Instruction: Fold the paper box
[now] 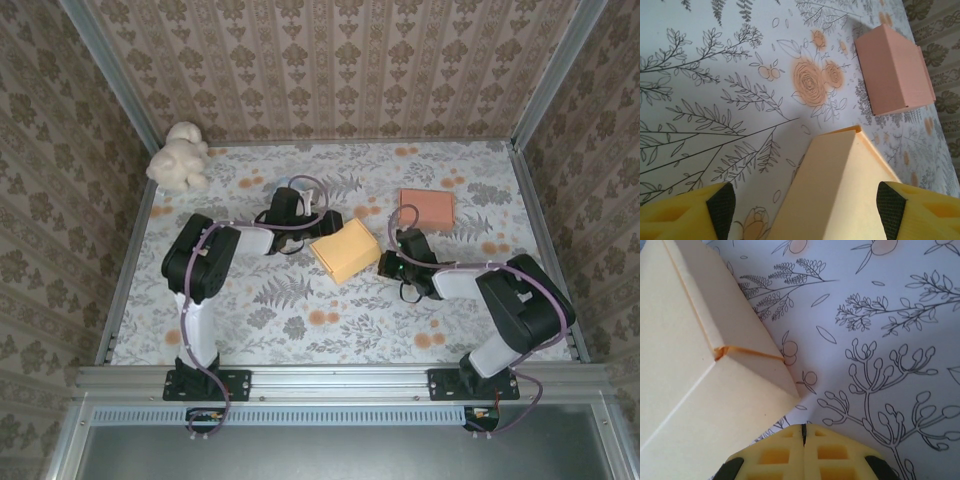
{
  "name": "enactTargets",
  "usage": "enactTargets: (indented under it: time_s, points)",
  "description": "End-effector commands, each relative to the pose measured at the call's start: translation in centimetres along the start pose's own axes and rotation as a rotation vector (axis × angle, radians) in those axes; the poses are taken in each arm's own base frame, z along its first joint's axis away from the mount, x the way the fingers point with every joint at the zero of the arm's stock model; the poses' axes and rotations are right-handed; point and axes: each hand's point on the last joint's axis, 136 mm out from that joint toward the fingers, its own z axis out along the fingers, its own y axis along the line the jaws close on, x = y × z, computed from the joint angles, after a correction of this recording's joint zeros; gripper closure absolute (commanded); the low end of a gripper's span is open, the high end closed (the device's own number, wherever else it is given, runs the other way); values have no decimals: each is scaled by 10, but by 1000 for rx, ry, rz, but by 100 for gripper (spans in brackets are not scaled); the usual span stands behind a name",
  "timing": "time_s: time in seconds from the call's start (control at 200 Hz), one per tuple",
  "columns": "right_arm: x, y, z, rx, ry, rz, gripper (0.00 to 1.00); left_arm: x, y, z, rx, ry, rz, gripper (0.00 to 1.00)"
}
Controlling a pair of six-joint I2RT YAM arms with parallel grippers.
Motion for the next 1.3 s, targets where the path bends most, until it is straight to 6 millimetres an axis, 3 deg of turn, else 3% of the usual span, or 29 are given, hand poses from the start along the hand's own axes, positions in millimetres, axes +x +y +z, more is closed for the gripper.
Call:
enactTargets:
  time_s: [0.0,0.21,0.52,0.625,0.84,0.945,1.075,1.295]
  points:
    - [-9,1,6,-22,-19,56,100,2,-5,6,9,10,49,22]
    - [-12,-8,11,-7,-17,75,100,11,-22,14,12,40,123,22]
    - [-9,-9,24,-17,3,71,100,40,-43,35,7,131,207,23]
    - [-9,-7,29,-36,5,74,100,54,-62,39,81,160,196,23]
    - [-10,4,40,-98,17,84,100,88,-121,39,279,231,189,24]
    - [-12,5,39,-103,3,91,100,99,-135,34,304,249,199,24]
    - [-15,3,33,-96,-21,90,100,92,-126,26,271,225,156,24]
    - [-16,-6,20,-39,-33,52,100,55,-64,6,55,52,39,24]
